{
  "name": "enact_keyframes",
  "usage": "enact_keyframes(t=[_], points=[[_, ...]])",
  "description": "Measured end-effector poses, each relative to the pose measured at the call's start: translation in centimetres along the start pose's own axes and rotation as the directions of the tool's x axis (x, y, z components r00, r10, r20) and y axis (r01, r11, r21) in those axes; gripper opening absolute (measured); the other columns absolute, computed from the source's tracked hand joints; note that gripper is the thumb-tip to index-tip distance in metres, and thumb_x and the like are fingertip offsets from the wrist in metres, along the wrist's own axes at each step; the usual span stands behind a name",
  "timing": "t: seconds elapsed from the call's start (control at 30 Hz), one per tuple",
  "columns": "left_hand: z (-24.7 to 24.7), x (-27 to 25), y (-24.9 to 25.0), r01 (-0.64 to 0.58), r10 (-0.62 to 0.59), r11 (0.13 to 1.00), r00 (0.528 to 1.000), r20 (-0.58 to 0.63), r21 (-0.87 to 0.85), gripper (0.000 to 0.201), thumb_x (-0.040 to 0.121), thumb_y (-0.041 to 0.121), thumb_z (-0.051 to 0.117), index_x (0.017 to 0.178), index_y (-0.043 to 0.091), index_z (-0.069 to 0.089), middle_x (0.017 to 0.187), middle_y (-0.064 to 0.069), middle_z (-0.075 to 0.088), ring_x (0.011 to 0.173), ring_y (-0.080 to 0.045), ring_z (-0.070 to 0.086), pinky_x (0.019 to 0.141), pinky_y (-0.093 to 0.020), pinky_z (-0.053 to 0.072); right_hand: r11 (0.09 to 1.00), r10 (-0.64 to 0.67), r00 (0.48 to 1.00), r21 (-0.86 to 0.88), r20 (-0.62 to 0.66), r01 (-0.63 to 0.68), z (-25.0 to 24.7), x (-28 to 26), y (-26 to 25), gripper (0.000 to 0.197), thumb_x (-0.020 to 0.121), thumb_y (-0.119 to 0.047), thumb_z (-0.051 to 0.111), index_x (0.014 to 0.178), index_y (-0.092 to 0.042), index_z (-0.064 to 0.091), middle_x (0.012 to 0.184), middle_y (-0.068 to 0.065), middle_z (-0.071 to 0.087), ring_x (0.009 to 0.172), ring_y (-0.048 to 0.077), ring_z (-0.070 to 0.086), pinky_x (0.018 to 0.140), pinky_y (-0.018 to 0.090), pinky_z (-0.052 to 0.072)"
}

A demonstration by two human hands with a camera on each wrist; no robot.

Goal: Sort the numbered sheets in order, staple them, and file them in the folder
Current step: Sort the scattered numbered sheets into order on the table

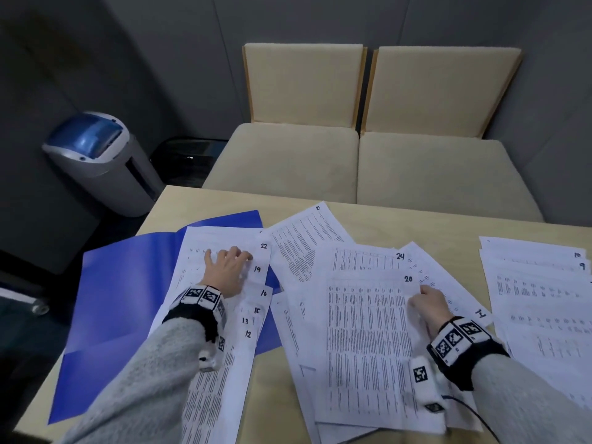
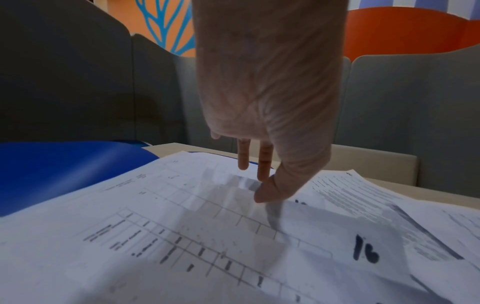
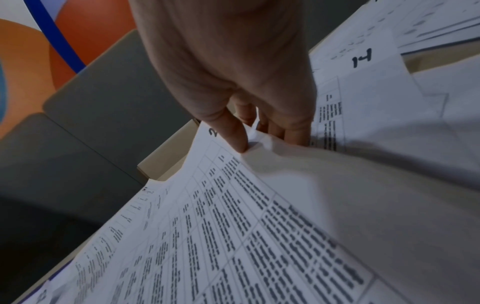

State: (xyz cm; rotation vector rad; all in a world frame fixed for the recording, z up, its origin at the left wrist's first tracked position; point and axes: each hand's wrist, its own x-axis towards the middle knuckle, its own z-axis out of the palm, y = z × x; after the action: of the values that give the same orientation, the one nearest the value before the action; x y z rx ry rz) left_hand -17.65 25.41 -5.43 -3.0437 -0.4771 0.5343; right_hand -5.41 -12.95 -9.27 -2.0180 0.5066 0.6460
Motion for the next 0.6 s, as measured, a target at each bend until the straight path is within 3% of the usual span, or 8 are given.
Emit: enact_keyframes(t=[0.07,0.17,0.27,0.33,0.37,0.4,0.5,0.6], points=[[-0.1,0.2,-0.3,-0.023,0.023,1.0,1.0,-0.02,-0.011,0.036,0.088,0.021,0.052,0.123,0.026,0.045,0.128,-0.001,0.041,0.124,-0.025,0.04,0.114,-0.056,0.01,1.0,-0.005,1.0,0.002,-0.01,0.005,-0.1,0.3,-0.4,0.025,0.079,0.01,0.036,0.081,-0.009,0.052,0.087,0.005,0.058,0.083,0.023,0.05,0.067,0.029,0.04],[0.2,0.2,-0.5,-0.052,0.047,0.997,0.995,-0.087,-0.053,0.028,0.086,0.018,0.055,0.113,0.022,0.048,0.119,0.0,0.045,0.117,-0.024,0.045,0.114,-0.051,0.012,0.998,-0.051,0.999,0.021,0.0,0.051,-0.4,0.7,-0.9,0.027,0.079,0.003,0.038,0.086,-0.019,0.05,0.087,0.001,0.054,0.081,0.02,0.049,0.069,0.029,0.039],[0.5,0.2,-0.7,-0.051,0.047,0.994,0.998,-0.045,-0.093,0.048,0.086,0.013,0.05,0.132,0.022,0.036,0.13,0.0,0.043,0.124,-0.023,0.043,0.114,-0.053,0.009,0.997,-0.05,0.999,0.054,-0.013,0.051,-0.5,1.0,-1.1,0.027,0.078,0.002,0.04,0.091,-0.014,0.057,0.098,0.013,0.064,0.089,0.029,0.061,0.077,0.036,0.048],[0.6,0.4,-0.9,-0.055,0.055,0.995,0.998,-0.005,-0.08,0.062,0.085,0.012,0.05,0.142,0.023,0.027,0.136,0.0,0.039,0.13,-0.022,0.037,0.115,-0.056,0.005,0.995,-0.049,0.999,0.086,-0.008,0.05,-0.3,1.0,-1.2,0.027,0.078,0.004,0.04,0.093,-0.005,0.06,0.097,0.017,0.064,0.084,0.027,0.059,0.071,0.032,0.044],[0.6,0.5,-1.0,-0.068,0.067,0.995,0.998,-0.01,-0.067,0.063,0.085,0.013,0.051,0.142,0.024,0.028,0.135,0.0,0.04,0.13,-0.022,0.037,0.115,-0.055,0.005,0.996,-0.038,0.999,0.086,-0.005,0.038,-0.2,0.6,-1.3,0.032,0.077,0.003,0.041,0.101,-0.002,0.06,0.103,0.018,0.064,0.088,0.027,0.059,0.072,0.031,0.042],[0.6,0.6,-1.2,-0.086,0.084,0.994,0.996,-0.034,-0.061,0.059,0.085,0.014,0.053,0.14,0.025,0.034,0.13,-0.001,0.042,0.127,-0.022,0.039,0.115,-0.054,0.005,0.995,-0.03,1.0,0.091,0.0,0.03,-0.1,0.9,-1.0,0.036,0.076,0.001,0.042,0.107,-0.001,0.06,0.107,0.018,0.064,0.091,0.027,0.059,0.073,0.031,0.042],[0.6,0.6,-1.6,-0.134,0.121,0.988,0.981,-0.149,-0.079,0.036,0.086,0.012,0.056,0.121,0.021,0.055,0.115,-0.003,0.049,0.115,-0.024,0.046,0.115,-0.049,0.008,0.984,-0.025,0.999,0.178,-0.027,0.029,-0.4,0.5,-1.5,0.016,0.08,0.003,0.041,0.086,0.002,0.056,0.084,0.017,0.059,0.072,0.027,0.054,0.066,0.033,0.041],[1.2,0.3,-2.3,-0.161,0.126,0.98,0.955,-0.267,-0.115,0.019,0.083,0.008,0.061,0.1,0.016,0.067,0.104,-0.005,0.055,0.104,-0.028,0.053,0.113,-0.05,0.015,0.943,-0.05,0.994,0.324,-0.094,0.078,-1.3,0.1,-3.7,0.019,0.08,0.005,0.04,0.092,-0.002,0.052,0.076,0.011,0.052,0.06,0.021,0.045,0.054,0.029,0.036]])
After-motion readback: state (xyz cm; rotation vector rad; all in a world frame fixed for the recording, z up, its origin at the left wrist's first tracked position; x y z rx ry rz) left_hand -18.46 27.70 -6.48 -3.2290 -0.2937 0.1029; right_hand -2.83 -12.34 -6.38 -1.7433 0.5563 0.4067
